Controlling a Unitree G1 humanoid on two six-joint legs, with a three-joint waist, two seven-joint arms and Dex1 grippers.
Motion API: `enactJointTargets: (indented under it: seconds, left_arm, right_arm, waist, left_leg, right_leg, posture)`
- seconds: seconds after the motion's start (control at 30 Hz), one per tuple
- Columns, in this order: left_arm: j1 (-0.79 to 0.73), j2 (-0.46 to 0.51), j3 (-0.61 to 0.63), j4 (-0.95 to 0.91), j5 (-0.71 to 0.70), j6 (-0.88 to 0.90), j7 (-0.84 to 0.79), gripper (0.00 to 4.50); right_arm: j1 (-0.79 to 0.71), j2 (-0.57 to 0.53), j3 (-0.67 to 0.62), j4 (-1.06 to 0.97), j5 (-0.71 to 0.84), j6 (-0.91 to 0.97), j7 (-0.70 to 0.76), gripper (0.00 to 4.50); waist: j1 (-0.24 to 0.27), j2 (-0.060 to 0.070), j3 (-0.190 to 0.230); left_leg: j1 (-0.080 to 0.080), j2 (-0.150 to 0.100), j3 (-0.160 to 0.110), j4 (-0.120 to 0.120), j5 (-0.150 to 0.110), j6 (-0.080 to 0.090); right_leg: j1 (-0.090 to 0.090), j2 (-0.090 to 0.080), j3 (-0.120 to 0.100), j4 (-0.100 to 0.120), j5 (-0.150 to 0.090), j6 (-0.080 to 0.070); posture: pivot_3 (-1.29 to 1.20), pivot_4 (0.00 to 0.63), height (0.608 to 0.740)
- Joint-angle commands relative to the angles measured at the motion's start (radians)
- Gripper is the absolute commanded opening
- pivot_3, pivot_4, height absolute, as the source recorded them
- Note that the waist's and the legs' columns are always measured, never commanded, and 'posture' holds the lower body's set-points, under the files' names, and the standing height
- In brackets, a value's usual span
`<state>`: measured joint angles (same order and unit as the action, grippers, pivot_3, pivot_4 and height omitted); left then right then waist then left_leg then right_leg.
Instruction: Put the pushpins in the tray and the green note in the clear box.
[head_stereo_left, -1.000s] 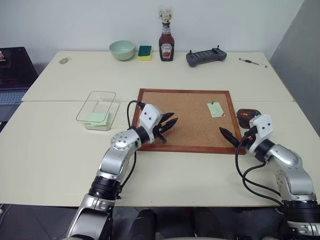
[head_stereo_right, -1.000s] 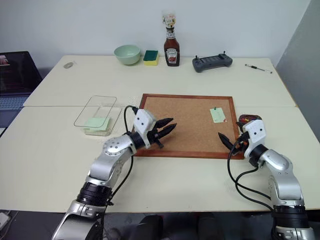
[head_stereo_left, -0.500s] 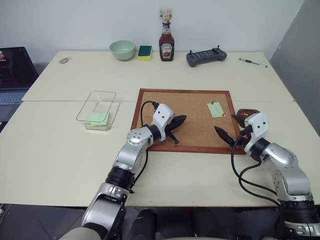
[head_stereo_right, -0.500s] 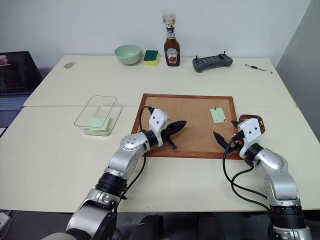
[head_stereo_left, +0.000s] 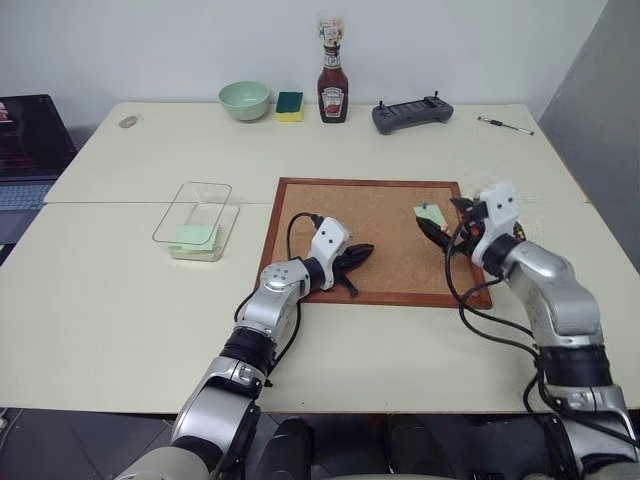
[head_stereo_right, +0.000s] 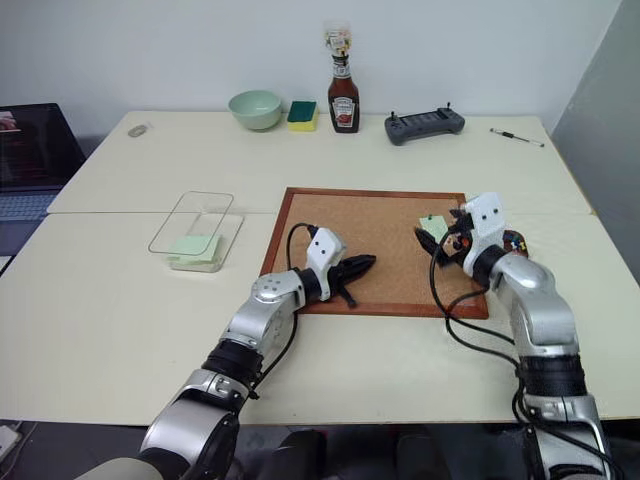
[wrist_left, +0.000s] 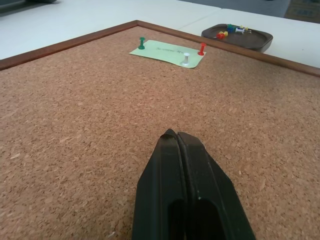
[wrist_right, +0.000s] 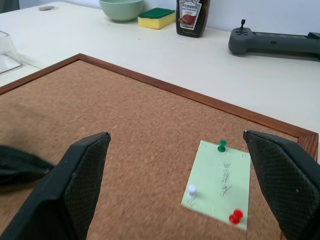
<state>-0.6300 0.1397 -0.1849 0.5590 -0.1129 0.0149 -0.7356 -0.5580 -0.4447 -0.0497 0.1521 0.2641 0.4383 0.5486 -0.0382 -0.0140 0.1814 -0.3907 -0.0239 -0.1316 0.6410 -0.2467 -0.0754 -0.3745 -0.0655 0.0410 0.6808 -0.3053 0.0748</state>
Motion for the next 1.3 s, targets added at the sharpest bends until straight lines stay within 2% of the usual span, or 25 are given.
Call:
enactJointTargets:
  seconds: [0.03, 0.3, 0.57, 0.67, 1.03, 1.07, 1.2, 1.23, 1.3]
  left_arm:
    - [0.015, -0.007, -0.01, 0.014, 0.016, 0.005, -0.007, 0.0]
    - [0.029, -0.014, -0.012, -0.015, 0.019, 0.018, -0.006, 0.0]
    - [0.042, -0.016, -0.019, -0.038, 0.025, 0.031, -0.013, 0.0]
    - [0.045, -0.018, -0.02, -0.043, 0.027, 0.035, -0.013, 0.0]
    - [0.052, -0.02, -0.023, -0.053, 0.033, 0.033, -0.013, 0.0]
    - [0.053, -0.02, -0.023, -0.054, 0.033, 0.032, -0.013, 0.0]
    - [0.055, -0.021, -0.025, -0.056, 0.035, 0.031, -0.014, 0.0]
    - [0.056, -0.021, -0.026, -0.056, 0.036, 0.031, -0.014, 0.0]
    - [0.056, -0.021, -0.027, -0.056, 0.037, 0.03, -0.015, 0.0]
  right_arm:
    - [-0.137, 0.029, 0.02, 0.198, -0.043, -0.086, 0.013, 4.5]
    - [-0.332, 0.088, 0.015, 0.609, -0.11, -0.262, -0.017, 4.5]
    - [-0.415, 0.097, 0.004, 0.821, -0.148, -0.364, -0.061, 4.5]
    - [-0.432, 0.095, 0.001, 0.868, -0.155, -0.376, -0.077, 4.03]
    - [-0.473, 0.111, -0.012, 0.956, -0.177, -0.403, -0.121, 1.41]
    - [-0.475, 0.112, -0.015, 0.958, -0.174, -0.404, -0.123, 1.28]
    - [-0.478, 0.113, -0.022, 0.962, -0.174, -0.411, -0.127, 0.22]
    - [-0.479, 0.113, -0.023, 0.962, -0.174, -0.412, -0.127, 0.08]
    - [-0.479, 0.113, -0.026, 0.96, -0.175, -0.412, -0.127, 0.08]
  waist:
    - [-0.002, 0.0, 0.0]
    - [-0.006, 0.001, 0.0]
    - [-0.015, 0.001, -0.001]
    - [-0.017, 0.001, -0.001]
    - [-0.019, 0.001, -0.001]
    - [-0.019, 0.001, -0.001]
    - [-0.019, 0.001, -0.001]
    - [-0.019, 0.001, -0.001]
    - [-0.019, 0.001, -0.001]
  left_leg:
    - [0.0, 0.0, 0.0, 0.0, 0.0, 0.0]
    - [0.0, -0.001, 0.0, 0.0, 0.0, 0.0]
    - [0.0, -0.001, 0.0, 0.0, 0.0, 0.0]
    - [0.0, -0.001, 0.0, 0.0, 0.0, 0.0]
    - [0.0, -0.001, 0.0, 0.0, 0.0, 0.0]
    - [0.0, -0.001, 0.0, 0.0, 0.0, 0.0]
    - [0.0, -0.001, 0.0, 0.0, 0.0, 0.0]
    - [0.0, -0.001, 0.0, 0.0, 0.0, 0.0]
    - [0.0, -0.001, 0.0, 0.0, 0.0, 0.0]
  right_leg:
    - [0.0, 0.0, 0.0, 0.0, 0.0, 0.0]
    - [0.0, -0.001, 0.0, 0.0, 0.0, 0.0]
    - [0.0, -0.001, 0.0, 0.0, 0.0, 0.0]
    - [0.0, -0.001, 0.0, 0.001, 0.0, 0.0]
    - [0.0, -0.001, 0.0, 0.001, 0.0, 0.0]
    - [0.0, -0.001, 0.0, 0.001, 0.0, 0.0]
    - [0.0, -0.001, 0.0, 0.001, 0.0, 0.0]
    - [0.0, -0.001, 0.0, 0.001, 0.0, 0.0]
    - [0.0, -0.001, 0.0, 0.001, 0.0, 0.0]
  posture:
    - [0.0, 0.15, 0.74]
    - [0.0, 0.15, 0.74]
    - [0.0, 0.15, 0.74]
    - [0.0, 0.15, 0.74]
    - [0.0, 0.15, 0.74]
    - [0.0, 0.15, 0.74]
    - [0.0, 0.15, 0.74]
    - [0.0, 0.15, 0.74]
    - [0.0, 0.15, 0.74]
